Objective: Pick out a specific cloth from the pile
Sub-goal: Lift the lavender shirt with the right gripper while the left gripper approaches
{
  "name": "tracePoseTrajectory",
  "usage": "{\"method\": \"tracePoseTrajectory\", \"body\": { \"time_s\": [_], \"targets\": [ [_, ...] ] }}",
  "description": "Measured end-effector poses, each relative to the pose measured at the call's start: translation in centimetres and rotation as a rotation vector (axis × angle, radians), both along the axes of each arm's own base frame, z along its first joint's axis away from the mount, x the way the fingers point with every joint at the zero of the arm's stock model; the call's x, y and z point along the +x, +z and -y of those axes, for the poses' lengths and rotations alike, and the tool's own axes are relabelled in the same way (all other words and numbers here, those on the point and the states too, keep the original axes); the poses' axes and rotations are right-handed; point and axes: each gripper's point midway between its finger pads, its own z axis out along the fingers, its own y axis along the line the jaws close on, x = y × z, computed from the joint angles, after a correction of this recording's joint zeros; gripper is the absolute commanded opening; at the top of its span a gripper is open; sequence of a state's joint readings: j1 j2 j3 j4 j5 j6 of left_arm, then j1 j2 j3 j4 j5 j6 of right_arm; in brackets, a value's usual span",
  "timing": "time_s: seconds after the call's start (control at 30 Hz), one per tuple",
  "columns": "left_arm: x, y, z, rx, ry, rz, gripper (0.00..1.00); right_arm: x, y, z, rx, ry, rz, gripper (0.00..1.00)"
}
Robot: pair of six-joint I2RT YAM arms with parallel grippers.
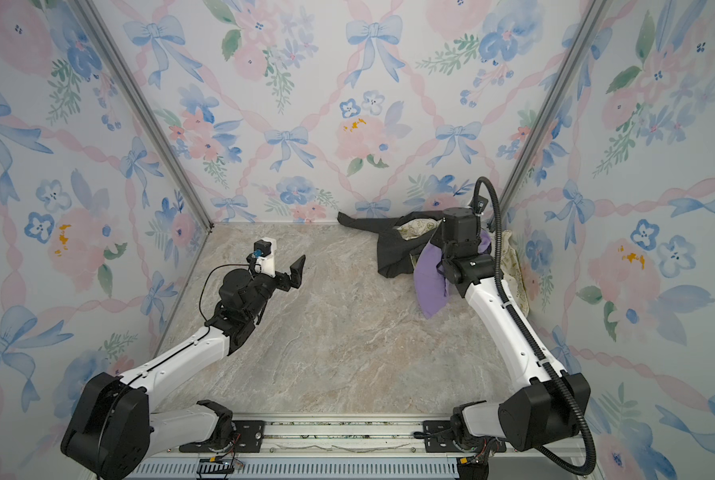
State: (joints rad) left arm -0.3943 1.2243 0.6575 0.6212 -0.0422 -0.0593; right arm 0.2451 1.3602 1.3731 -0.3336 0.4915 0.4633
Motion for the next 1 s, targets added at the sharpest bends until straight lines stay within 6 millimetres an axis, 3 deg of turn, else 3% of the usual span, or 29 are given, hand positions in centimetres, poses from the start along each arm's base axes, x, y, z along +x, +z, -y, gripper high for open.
{"method": "tracePoseTrajectory", "body": {
  "time_s": [0.2,0.4,0.63,1.0],
  "targets": [
    [0.1,2.3,1.0,-0.011,-0.035,0.046,0.98,0.1,3.3,-1.5,-0.062,0.047,0.066,0.00],
    [0.1,3.4,1.3,-0.016,-0.052,0.068,0.98,-0.3,6.2,-4.0,-0.153,0.124,0.112,0.00],
    [0.0,6.3,2.0,-0.029,-0.086,0.126,0.98,-0.8,10.3,-6.7,-0.237,0.203,0.208,0.00],
    [0.0,8.8,3.5,-0.040,-0.157,0.174,0.98,-0.9,13.4,-12.6,-0.299,0.364,0.279,0.00]
  ]
}}
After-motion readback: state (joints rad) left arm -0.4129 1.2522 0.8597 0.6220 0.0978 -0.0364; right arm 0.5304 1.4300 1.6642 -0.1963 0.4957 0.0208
